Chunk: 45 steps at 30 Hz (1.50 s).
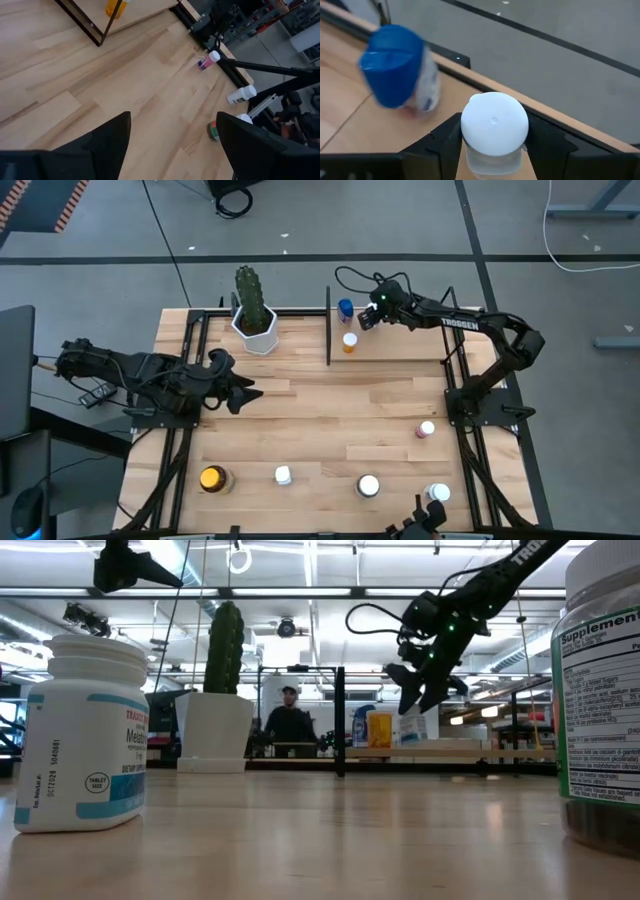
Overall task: Pick and place medicine bottles onto shelf by color
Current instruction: Put the top white pill bottle on the shelf, then put the pink pill bottle on the shelf
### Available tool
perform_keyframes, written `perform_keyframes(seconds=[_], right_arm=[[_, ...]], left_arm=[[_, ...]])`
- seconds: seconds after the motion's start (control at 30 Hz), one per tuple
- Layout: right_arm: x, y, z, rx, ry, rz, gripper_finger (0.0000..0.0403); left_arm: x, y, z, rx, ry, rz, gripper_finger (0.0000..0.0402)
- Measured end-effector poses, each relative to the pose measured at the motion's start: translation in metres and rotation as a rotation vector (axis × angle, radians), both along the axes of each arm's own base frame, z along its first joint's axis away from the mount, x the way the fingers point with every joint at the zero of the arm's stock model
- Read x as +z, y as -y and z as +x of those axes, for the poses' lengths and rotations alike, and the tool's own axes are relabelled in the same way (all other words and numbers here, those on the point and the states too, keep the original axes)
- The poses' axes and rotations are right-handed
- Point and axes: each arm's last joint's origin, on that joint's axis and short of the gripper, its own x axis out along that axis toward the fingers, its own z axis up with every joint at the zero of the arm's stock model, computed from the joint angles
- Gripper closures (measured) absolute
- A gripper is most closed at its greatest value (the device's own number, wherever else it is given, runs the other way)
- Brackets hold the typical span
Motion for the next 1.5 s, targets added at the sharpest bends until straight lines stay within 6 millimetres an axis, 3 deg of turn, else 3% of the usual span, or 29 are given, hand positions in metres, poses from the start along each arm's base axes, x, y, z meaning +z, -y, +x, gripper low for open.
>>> perform_keyframes(seconds=[0.4, 1.0, 1.27, 1.5], right_arm=[[-0.009, 0.005, -0.011, -0.113, 0.070, 0.059, 0.0192], [-0.010, 0.002, -0.010, -0.091, 0.089, 0.100, 0.0171], [0.007, 0.006, -0.004, -0.071, 0.127, 0.090, 0.0118], [0.041, 0.006, -0.003, -0.039, 0.035, 0.148, 0.0094]], left_arm=[[0.000, 0.000, 0.000, 0.004, -0.004, 0.003, 0.0104], [0.000, 0.000, 0.000, 0.005, -0.006, 0.003, 0.0104], [0.000, 0.000, 0.000, 0.004, -0.006, 0.003, 0.0104], [0.000, 0.000, 0.000, 0.001, -0.007, 0.003, 0.0104]])
